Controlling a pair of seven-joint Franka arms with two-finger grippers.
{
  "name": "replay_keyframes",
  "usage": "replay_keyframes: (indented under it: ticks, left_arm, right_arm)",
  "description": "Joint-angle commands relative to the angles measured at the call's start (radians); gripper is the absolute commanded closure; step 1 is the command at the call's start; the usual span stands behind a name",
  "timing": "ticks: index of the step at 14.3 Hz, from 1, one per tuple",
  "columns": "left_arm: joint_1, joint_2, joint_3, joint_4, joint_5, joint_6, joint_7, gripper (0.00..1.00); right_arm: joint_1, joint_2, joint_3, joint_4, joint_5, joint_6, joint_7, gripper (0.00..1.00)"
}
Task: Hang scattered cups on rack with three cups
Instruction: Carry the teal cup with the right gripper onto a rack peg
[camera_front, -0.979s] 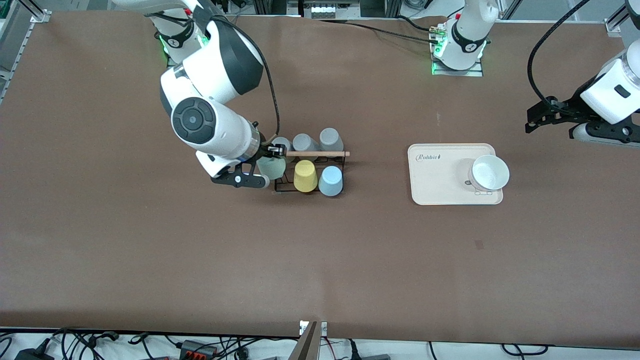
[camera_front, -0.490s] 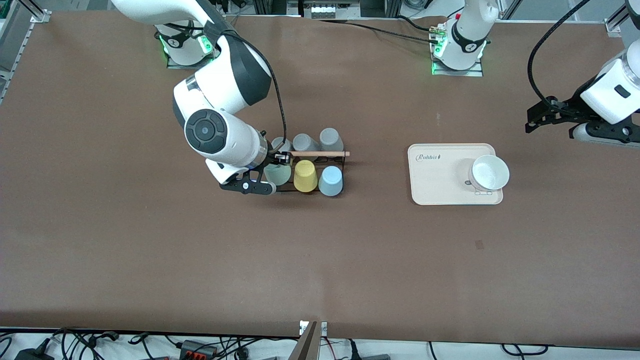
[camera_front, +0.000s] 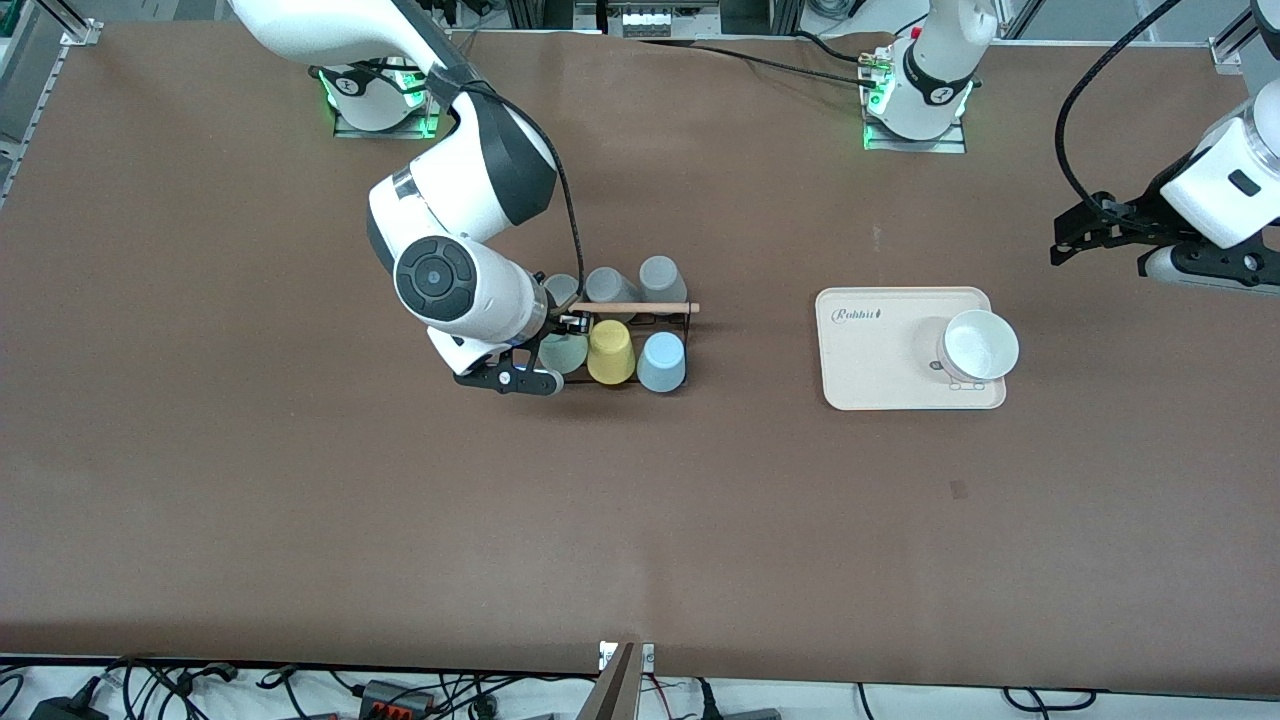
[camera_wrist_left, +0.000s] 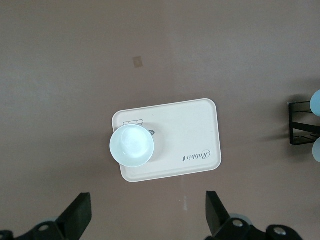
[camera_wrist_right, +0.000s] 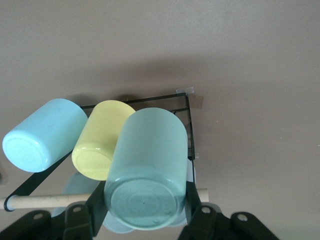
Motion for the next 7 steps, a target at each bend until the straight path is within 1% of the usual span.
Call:
replay_keyframes:
  ticks: [1,4,7]
  left_arm:
    - [0.008,-0.014,0.0,-0.006,-0.019,-0.011,0.015,0.0]
    - [0.009,-0.014,0.0,-0.006,-0.02,-0.013,0.015,0.0]
    - [0.008,-0.014,0.0,-0.005,-0.02,-0.014,0.013,0.0]
  right_arm:
    - [0.011,0.013,-0.008,0.026,-0.017,-0.007,0.016,1.0]
    - [0.013,0.029,-0.008,0.023,-0.044,-0.007,0.019,1.0]
    - [0.019,0.045,-0.008,0.023,-0.051,-0.004,0.02,1.0]
